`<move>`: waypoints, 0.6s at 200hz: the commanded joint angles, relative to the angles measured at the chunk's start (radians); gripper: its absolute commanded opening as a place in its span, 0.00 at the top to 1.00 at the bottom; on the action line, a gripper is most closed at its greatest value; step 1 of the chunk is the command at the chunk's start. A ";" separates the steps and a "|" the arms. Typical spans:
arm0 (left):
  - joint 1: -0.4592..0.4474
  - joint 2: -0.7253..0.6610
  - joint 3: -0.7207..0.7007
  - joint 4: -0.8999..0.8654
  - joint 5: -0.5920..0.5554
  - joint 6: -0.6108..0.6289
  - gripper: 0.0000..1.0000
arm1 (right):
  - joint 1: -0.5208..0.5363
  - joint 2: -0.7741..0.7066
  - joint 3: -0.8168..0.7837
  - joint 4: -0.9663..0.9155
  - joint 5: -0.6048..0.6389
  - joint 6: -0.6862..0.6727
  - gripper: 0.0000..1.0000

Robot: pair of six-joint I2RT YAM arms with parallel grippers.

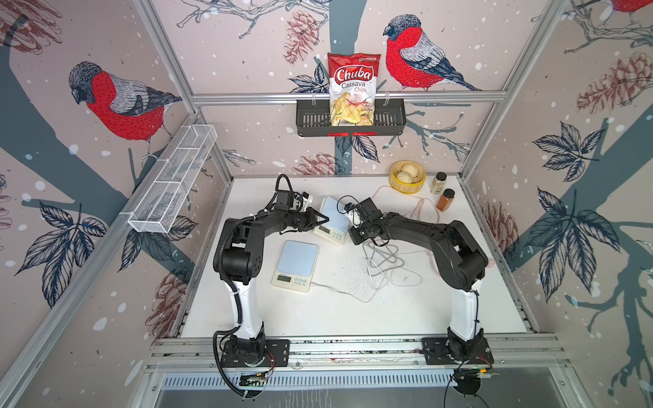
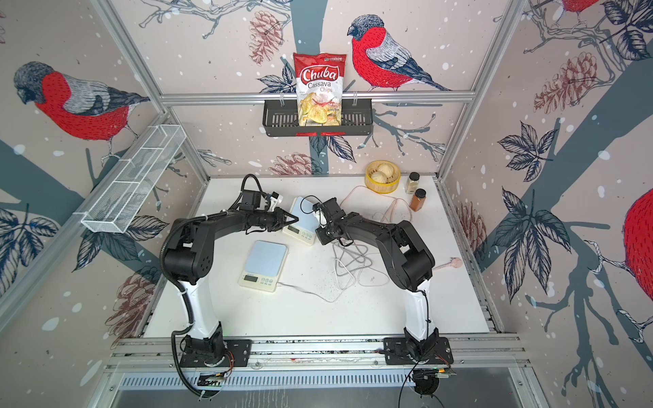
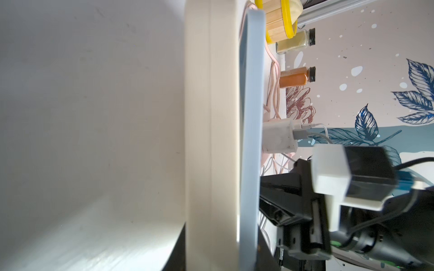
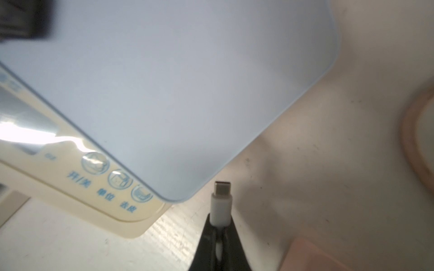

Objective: Charge the electronic scale
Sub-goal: Pick up the electronic scale at the center of the board.

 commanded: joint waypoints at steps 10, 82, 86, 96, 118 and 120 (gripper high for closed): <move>0.027 -0.098 0.015 -0.104 0.085 0.104 0.80 | 0.026 -0.177 -0.080 0.027 0.114 -0.065 1.00; 0.079 -0.443 -0.130 -0.230 0.213 0.146 0.81 | 0.290 -0.617 -0.380 0.043 0.261 -0.148 1.00; 0.079 -0.461 -0.143 -0.230 0.222 0.149 0.81 | 0.303 -0.633 -0.385 0.035 0.259 -0.150 1.00; 0.080 -0.502 -0.169 -0.230 0.247 0.162 0.81 | 0.335 -0.661 -0.395 0.015 0.259 -0.147 1.00; 0.082 -0.577 -0.217 -0.239 0.271 0.182 0.81 | 0.394 -0.700 -0.418 -0.012 0.276 -0.134 1.00; 0.082 -0.584 -0.222 -0.239 0.272 0.183 0.81 | 0.400 -0.702 -0.420 -0.014 0.281 -0.132 1.00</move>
